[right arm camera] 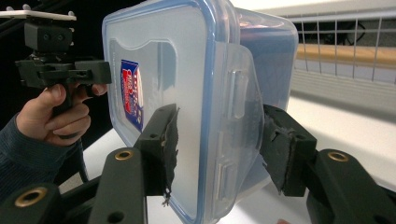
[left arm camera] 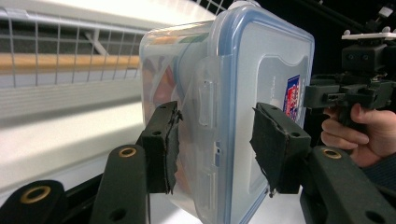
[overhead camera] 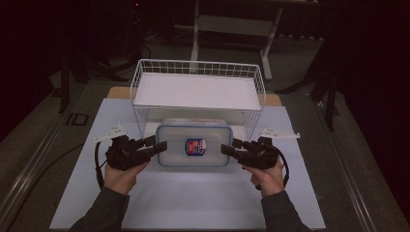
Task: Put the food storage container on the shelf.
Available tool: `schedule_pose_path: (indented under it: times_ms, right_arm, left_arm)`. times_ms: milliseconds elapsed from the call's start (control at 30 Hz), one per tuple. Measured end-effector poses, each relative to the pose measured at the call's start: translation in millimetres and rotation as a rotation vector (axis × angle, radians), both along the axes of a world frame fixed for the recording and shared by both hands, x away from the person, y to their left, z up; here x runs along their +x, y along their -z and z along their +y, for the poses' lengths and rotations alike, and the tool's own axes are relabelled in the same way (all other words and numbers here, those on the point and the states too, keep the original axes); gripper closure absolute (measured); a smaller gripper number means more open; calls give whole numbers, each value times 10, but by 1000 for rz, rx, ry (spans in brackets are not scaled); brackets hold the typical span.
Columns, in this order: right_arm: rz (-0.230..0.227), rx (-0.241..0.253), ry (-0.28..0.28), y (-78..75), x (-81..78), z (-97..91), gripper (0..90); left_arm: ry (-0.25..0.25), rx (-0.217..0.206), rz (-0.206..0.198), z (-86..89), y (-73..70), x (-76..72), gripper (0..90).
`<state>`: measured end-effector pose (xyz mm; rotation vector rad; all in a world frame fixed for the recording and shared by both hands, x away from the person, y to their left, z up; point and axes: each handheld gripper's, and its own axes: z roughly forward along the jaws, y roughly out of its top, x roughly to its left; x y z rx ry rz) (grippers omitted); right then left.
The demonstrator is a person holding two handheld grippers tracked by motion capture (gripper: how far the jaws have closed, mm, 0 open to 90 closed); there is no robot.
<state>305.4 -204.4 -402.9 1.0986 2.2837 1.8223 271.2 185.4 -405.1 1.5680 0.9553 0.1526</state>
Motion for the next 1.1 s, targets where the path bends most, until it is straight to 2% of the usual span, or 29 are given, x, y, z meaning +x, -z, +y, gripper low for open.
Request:
schedule_pose_path:
  times_ms: [133,600,1100]
  right_arm:
    - [-15,5,-2,-76,53,32,486]
    - [-76,29,4,-385,259,51,486]
    - [-115,37,14,-625,477,50,485]
  left_arm:
    - [-8,-9,-12,28,-80,40,519]
    - [-3,12,-69,39,-466,273,520]
    - [-14,-12,-112,42,-681,512,520]
